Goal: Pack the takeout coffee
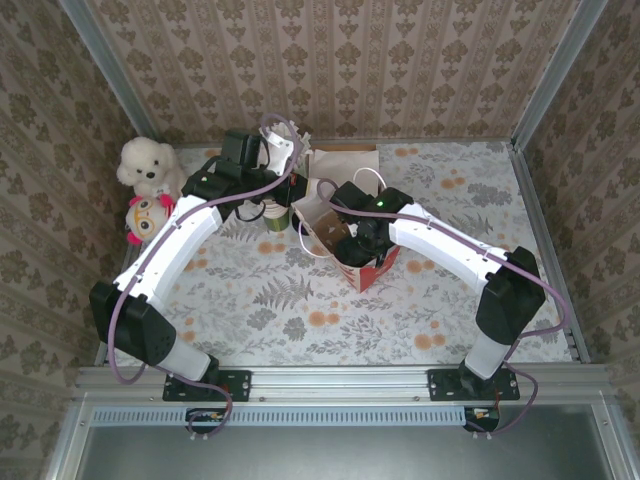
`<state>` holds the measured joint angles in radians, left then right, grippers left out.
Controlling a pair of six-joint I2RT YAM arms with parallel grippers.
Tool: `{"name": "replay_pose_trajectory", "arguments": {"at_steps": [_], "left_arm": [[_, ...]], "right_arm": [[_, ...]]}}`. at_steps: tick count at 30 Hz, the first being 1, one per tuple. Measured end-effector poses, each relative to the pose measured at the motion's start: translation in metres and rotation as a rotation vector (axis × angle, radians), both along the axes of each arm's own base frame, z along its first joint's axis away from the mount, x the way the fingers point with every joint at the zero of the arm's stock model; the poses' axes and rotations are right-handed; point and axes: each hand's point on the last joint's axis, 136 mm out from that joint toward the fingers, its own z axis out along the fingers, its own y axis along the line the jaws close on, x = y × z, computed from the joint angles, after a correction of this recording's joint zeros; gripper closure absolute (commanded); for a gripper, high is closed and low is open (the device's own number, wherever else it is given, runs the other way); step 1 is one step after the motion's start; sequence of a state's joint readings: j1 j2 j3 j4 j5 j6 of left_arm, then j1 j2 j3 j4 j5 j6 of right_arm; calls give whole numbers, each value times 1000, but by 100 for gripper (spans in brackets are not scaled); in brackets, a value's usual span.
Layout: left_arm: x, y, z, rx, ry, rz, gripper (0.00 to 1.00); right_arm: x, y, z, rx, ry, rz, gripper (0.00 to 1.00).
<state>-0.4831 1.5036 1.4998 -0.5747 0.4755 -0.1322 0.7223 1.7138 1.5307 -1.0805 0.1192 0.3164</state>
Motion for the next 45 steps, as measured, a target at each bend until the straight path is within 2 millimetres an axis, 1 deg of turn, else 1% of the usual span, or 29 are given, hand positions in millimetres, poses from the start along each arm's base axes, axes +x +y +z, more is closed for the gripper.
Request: {"name": "replay_pose_trajectory", "arguments": {"at_steps": [25, 38, 45], "left_arm": [[0, 0, 0, 0, 0, 1, 100], [0, 0, 0, -1, 4, 3, 100], [0, 0, -1, 0, 6, 3, 100]], "right_arm": [[0, 0, -2, 11, 15, -4, 69], [-2, -1, -17, 2, 45, -5, 69], [-1, -1, -19, 8, 47, -6, 69]]}}
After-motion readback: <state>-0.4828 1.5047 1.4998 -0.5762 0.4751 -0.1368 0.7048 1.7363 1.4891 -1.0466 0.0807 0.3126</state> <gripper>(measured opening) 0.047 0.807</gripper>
